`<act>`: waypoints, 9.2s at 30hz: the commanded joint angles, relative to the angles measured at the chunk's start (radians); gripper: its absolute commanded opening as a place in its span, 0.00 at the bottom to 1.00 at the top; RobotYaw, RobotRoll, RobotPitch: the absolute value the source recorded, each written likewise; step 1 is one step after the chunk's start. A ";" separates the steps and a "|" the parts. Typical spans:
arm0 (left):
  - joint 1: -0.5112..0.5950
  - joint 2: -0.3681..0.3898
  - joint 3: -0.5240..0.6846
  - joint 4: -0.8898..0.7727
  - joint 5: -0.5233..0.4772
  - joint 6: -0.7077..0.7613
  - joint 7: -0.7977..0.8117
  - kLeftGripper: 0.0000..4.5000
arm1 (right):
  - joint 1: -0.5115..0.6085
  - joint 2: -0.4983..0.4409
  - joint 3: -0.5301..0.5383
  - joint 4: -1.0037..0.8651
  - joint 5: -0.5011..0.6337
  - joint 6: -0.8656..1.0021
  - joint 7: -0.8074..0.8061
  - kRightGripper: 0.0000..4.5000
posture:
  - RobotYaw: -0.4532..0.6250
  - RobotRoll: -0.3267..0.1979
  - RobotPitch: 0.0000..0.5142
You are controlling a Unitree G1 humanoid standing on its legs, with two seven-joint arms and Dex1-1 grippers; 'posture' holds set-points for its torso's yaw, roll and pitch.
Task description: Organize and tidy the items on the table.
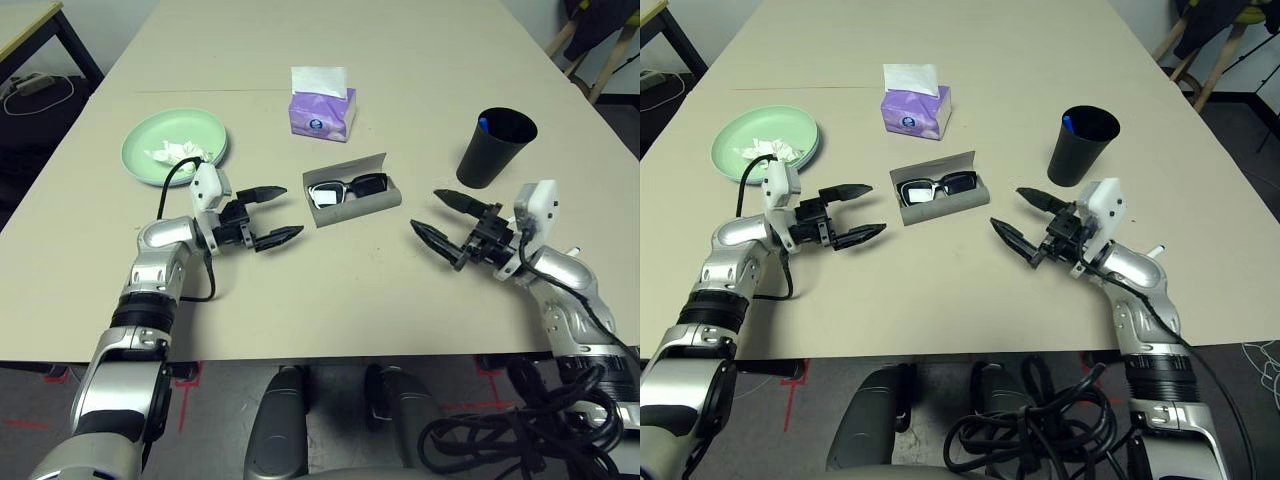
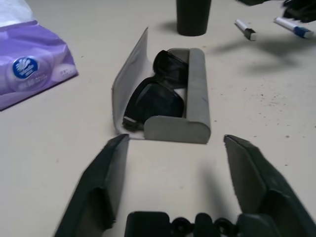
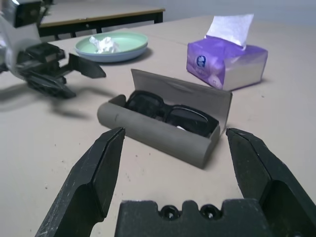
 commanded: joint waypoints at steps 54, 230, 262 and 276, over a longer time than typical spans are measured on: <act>-0.121 -0.235 -0.088 -0.001 0.121 0.068 0.033 0.01 | -0.015 -0.107 0.077 0.113 -0.010 -0.029 0.079 1.00 | 0.47 0.62 0.24; 0.075 -0.148 -0.145 -0.480 -0.001 0.290 0.133 1.00 | -0.598 0.015 -0.145 0.038 -0.057 0.545 -0.961 0.09 | 0.47 0.62 0.21; 0.057 -0.136 -0.101 -0.486 -0.033 0.311 0.173 1.00 | -0.468 -0.133 -0.048 -0.006 0.049 0.504 -0.419 1.00 | 0.47 0.62 0.26; 0.170 -0.119 -0.079 -0.709 -0.066 0.432 0.257 1.00 | -0.477 -0.453 0.220 0.434 -0.138 -0.079 0.465 1.00 | 0.53 0.62 0.44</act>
